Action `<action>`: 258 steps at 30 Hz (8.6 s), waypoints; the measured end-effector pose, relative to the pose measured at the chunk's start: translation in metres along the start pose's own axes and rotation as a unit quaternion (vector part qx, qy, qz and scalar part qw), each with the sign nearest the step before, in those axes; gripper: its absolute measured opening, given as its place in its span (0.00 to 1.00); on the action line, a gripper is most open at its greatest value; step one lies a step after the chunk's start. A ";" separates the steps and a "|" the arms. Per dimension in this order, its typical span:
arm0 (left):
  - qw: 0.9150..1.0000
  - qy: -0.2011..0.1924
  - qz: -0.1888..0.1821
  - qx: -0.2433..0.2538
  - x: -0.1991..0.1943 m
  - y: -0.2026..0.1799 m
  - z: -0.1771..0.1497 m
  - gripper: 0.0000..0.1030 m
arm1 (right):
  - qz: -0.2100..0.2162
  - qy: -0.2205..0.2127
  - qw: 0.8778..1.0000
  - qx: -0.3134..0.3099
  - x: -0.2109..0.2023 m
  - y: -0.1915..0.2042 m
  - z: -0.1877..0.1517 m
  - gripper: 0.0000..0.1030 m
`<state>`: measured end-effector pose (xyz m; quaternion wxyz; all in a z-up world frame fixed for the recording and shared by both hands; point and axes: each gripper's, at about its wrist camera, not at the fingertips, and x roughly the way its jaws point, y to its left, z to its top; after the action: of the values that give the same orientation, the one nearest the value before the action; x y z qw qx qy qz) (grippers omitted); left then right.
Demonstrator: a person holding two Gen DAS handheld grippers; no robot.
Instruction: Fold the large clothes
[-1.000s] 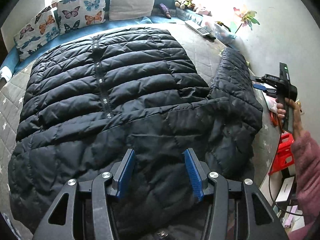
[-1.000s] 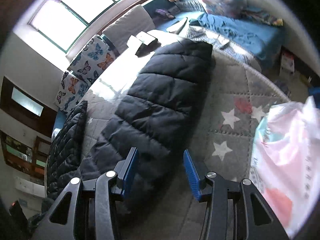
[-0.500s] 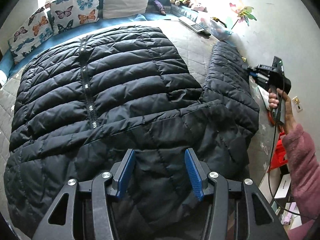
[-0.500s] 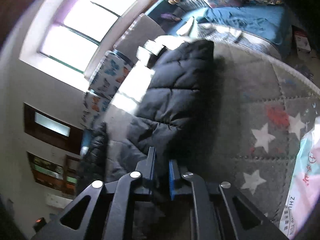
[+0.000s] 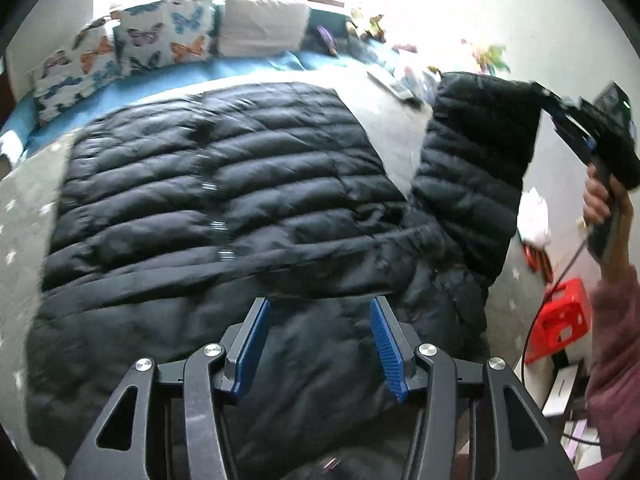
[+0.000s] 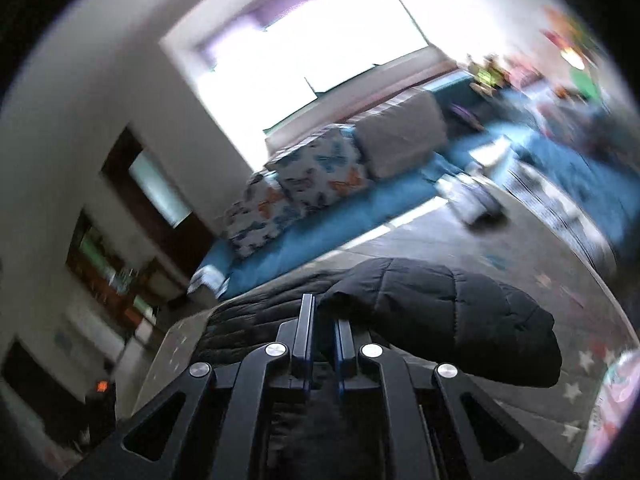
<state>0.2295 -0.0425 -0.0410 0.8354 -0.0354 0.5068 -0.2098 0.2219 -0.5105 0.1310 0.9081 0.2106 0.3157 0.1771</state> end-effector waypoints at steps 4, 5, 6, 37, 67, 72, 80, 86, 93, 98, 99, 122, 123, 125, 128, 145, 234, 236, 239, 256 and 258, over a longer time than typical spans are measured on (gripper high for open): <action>0.998 -0.037 0.009 -0.041 -0.042 0.042 -0.015 0.53 | 0.029 0.015 0.995 -0.094 0.002 0.084 -0.012 0.10; 0.998 -0.047 0.011 -0.051 -0.052 0.053 -0.020 0.53 | 0.039 0.024 0.992 -0.117 0.005 0.106 -0.018 0.10; 0.996 -0.059 0.012 -0.065 -0.065 0.067 -0.028 0.53 | 0.047 0.034 0.989 -0.133 0.006 0.119 -0.024 0.10; 0.965 -0.145 -0.030 -0.215 -0.134 0.188 -0.159 0.53 | 0.025 0.285 0.875 -0.392 0.107 0.291 -0.230 0.19; 0.992 -0.073 0.014 -0.101 -0.068 0.139 -0.060 0.53 | -0.097 0.248 0.938 -0.220 0.111 0.123 -0.176 0.51; 0.991 -0.066 0.015 -0.113 -0.046 0.158 -0.070 0.53 | -0.067 0.249 0.949 -0.184 0.122 0.090 -0.197 0.54; 0.987 -0.069 0.003 -0.142 -0.021 0.183 -0.077 0.34 | -0.066 0.225 0.953 -0.191 0.125 0.083 -0.213 0.54; 0.990 -0.059 0.019 -0.127 -0.038 0.173 -0.067 0.34 | -0.066 0.233 0.947 -0.212 0.111 0.101 -0.187 0.54; 0.994 -0.089 -0.003 -0.055 -0.064 0.113 -0.039 0.40 | -0.037 0.229 0.940 -0.251 0.134 0.149 -0.170 0.54; 0.999 -0.038 0.007 -0.024 -0.019 0.097 -0.034 0.41 | -0.038 0.256 0.929 -0.263 0.175 0.161 -0.191 0.55; 0.999 -0.028 0.015 -0.020 -0.008 0.100 -0.036 0.41 | -0.044 0.258 0.928 -0.266 0.177 0.159 -0.197 0.56; 0.997 -0.039 0.067 0.017 -0.025 0.117 -0.100 0.53 | -0.069 0.273 0.917 -0.283 0.124 0.125 -0.242 0.56; 0.997 -0.036 0.066 0.013 -0.023 0.117 -0.099 0.53 | -0.070 0.270 0.916 -0.288 0.125 0.125 -0.244 0.56; 0.998 -0.026 0.061 0.001 -0.027 0.119 -0.095 0.53 | -0.072 0.281 0.911 -0.295 0.125 0.129 -0.239 0.56; 0.998 -0.036 0.057 -0.001 -0.044 0.121 -0.092 0.53 | -0.066 0.282 0.911 -0.295 0.114 0.135 -0.223 0.56; 0.998 -0.039 0.049 -0.015 -0.093 0.108 -0.122 0.54 | -0.052 0.250 0.890 -0.379 0.061 0.147 -0.230 0.59; 0.927 -0.120 -0.060 -0.349 -0.103 0.259 0.041 0.25 | -0.004 0.048 0.896 -0.442 0.202 0.207 -0.113 0.18; 0.921 -0.112 -0.068 -0.366 -0.087 0.276 0.047 0.28 | -0.012 0.060 0.898 -0.435 0.224 0.200 -0.112 0.18; 0.913 -0.107 -0.081 -0.385 -0.064 0.298 0.053 0.31 | -0.024 0.086 0.903 -0.421 0.253 0.188 -0.111 0.20; 0.929 -0.183 -0.068 -0.314 -0.080 0.289 0.081 0.44 | -0.067 0.210 0.898 -0.380 0.300 0.163 -0.114 0.32; 0.931 -0.193 -0.069 -0.302 -0.091 0.281 0.085 0.45 | -0.053 0.199 0.910 -0.360 0.285 0.163 -0.101 0.32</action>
<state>0.3544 0.2350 -0.0005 0.8505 -0.3608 0.3713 -0.0931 0.3359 -0.2152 -0.0023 0.8488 -0.1867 0.4153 0.2687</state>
